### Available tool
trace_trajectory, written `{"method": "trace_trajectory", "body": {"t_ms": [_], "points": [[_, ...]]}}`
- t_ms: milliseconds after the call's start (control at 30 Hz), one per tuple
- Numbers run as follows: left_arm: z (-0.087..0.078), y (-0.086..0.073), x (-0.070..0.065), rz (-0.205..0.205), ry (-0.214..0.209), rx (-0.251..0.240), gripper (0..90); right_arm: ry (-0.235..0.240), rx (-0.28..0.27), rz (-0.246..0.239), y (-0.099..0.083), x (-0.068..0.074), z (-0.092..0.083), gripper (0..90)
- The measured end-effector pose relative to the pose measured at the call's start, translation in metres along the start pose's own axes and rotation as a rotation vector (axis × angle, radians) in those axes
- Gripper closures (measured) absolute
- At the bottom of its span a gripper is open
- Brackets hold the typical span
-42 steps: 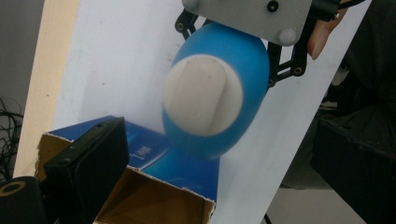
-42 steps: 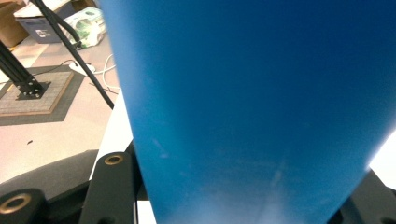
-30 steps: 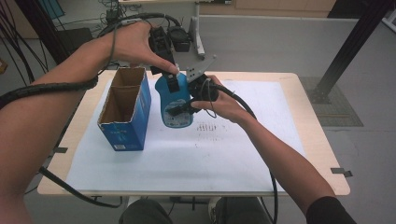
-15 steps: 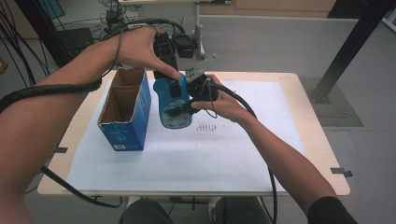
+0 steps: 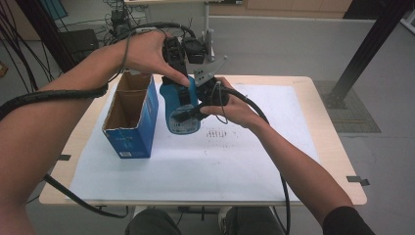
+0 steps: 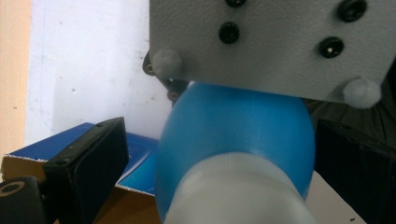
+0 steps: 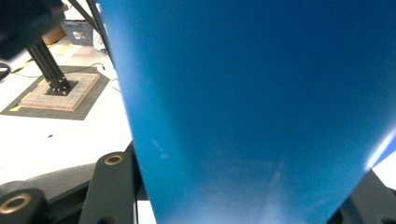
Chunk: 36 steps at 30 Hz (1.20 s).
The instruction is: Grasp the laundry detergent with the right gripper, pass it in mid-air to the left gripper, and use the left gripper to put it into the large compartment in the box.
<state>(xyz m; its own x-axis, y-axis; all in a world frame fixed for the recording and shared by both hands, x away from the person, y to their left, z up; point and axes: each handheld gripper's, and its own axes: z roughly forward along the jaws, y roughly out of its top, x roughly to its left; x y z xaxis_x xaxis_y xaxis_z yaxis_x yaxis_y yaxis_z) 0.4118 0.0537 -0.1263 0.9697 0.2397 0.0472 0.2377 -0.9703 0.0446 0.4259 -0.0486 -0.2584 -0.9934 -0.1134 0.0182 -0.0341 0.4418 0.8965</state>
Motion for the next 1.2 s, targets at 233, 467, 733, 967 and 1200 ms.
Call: {"method": "trace_trajectory", "body": {"t_ms": [233, 467, 733, 967, 1200], "points": [[0.0019, -0.0001, -0.0006, 0.009, -0.004, 0.002, 5.0, 0.004, -0.008, -0.001, 0.0024, 0.0011, -0.0003, 43.7], [0.0028, -0.0009, -0.0007, 0.010, -0.004, 0.001, 5.0, 0.002, -0.011, -0.001, 0.0026, 0.0011, -0.0009, 43.7], [0.0033, 0.0000, -0.0020, 0.015, -0.005, -0.001, 5.1, 0.002, -0.012, -0.008, 0.0026, 0.0008, -0.0002, 43.7], [0.0023, 0.0001, -0.0026, 0.017, -0.002, 0.000, 5.1, 0.000, -0.013, -0.008, 0.0026, 0.0009, -0.0006, 43.8], [0.0020, 0.0007, -0.0033, 0.017, -0.003, -0.006, 5.2, -0.005, -0.016, -0.009, 0.0029, 0.0012, -0.0025, 43.7]]}}
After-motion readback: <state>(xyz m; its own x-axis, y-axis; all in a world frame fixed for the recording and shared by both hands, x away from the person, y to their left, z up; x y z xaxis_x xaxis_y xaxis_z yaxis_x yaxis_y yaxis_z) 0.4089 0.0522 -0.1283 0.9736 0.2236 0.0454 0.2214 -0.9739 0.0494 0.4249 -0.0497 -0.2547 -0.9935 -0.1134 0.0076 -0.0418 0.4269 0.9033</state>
